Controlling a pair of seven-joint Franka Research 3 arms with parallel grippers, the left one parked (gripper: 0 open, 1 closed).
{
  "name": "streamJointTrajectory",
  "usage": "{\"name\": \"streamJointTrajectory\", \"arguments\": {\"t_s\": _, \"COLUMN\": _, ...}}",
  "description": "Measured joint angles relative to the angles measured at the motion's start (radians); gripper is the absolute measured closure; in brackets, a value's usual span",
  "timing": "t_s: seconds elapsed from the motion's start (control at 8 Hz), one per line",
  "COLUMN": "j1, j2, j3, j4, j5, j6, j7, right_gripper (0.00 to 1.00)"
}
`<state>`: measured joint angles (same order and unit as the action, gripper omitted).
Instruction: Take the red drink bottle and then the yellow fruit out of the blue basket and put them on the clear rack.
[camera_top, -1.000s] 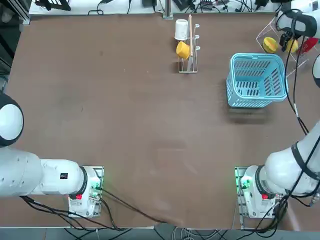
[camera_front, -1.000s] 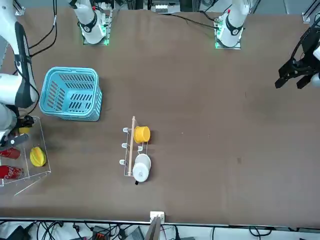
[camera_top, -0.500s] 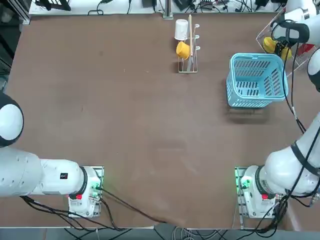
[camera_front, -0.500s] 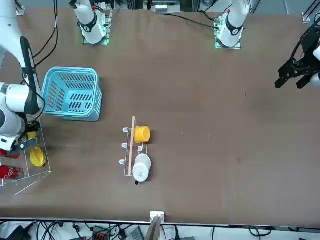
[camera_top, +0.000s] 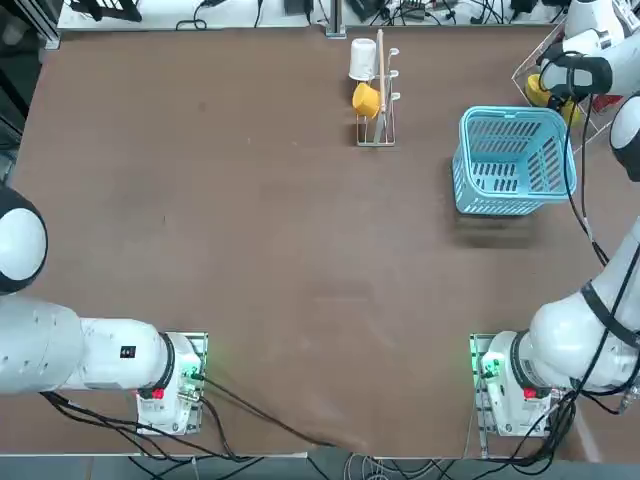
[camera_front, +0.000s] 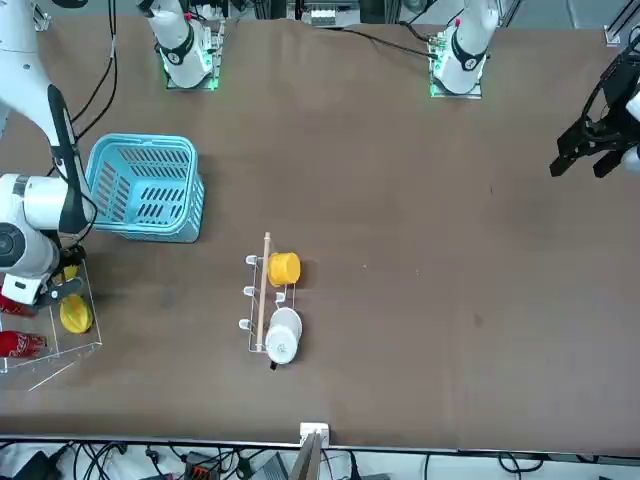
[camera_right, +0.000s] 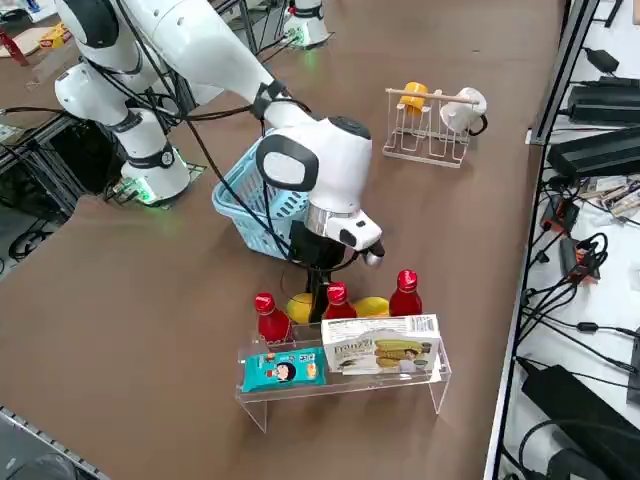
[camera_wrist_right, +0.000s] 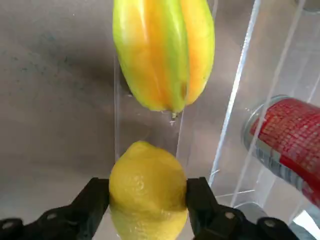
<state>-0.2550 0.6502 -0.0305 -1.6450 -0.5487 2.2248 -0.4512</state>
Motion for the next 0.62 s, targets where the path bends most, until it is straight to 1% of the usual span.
{"name": "streamJointTrajectory", "arguments": {"t_s": 0.25, "j1": -0.004, "j2": 0.0, "j3": 0.0, "j4": 0.0, "j5": 0.0, "j6": 0.0, "j7": 0.0, "right_gripper": 0.07}}
{"name": "streamJointTrajectory", "arguments": {"t_s": 0.38, "j1": -0.005, "j2": 0.0, "j3": 0.0, "j4": 0.0, "j5": 0.0, "j6": 0.0, "j7": 0.0, "right_gripper": 0.04}}
{"name": "streamJointTrajectory", "arguments": {"t_s": 0.62, "j1": -0.005, "j2": 0.0, "j3": 0.0, "j4": 0.005, "j5": 0.0, "j6": 0.0, "j7": 0.001, "right_gripper": 0.01}}
